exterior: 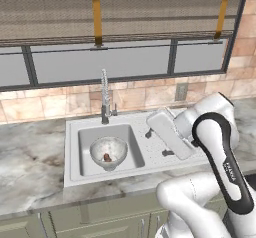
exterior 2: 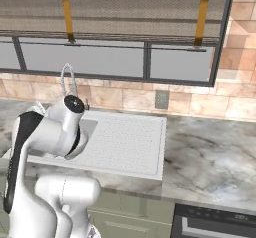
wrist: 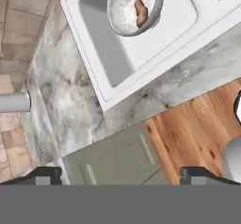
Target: Pick the potato from the cabinet and place it in the bowl. Then pick the bowl and place it in the sink. Then turn on the sink facuet.
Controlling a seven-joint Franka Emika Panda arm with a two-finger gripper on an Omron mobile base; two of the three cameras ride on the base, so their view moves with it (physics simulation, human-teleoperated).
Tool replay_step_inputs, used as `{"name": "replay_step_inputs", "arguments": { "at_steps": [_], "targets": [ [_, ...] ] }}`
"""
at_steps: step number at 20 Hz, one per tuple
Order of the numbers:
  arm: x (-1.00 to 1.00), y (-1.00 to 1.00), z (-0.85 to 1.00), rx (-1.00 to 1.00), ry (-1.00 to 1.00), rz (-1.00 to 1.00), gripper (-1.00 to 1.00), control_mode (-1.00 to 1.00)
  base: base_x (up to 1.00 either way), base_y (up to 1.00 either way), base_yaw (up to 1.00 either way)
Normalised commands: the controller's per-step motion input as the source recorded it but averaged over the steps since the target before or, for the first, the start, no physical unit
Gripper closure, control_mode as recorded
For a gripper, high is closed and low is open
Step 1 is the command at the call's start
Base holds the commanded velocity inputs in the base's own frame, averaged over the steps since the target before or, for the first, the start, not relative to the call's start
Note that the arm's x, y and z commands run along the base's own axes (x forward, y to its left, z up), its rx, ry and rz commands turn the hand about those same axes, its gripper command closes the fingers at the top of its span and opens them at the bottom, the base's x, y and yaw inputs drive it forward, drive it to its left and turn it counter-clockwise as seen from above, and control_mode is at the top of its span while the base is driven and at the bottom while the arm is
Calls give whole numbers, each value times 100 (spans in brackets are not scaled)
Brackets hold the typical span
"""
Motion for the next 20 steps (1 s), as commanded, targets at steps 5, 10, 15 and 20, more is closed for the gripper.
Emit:
{"name": "replay_step_inputs", "arguments": {
  "at_steps": [5,10,15,20],
  "targets": [
    [1,-41,76,60,4,-43,-100,-100,0,0,0],
    [31,-1,12,58,2,-46,-100,-100,0,0,0],
    [63,1,-21,59,21,-36,-100,-100,0,0,0],
    [63,0,-35,53,46,-27,-100,-100,0,0,0]
  ]
}}
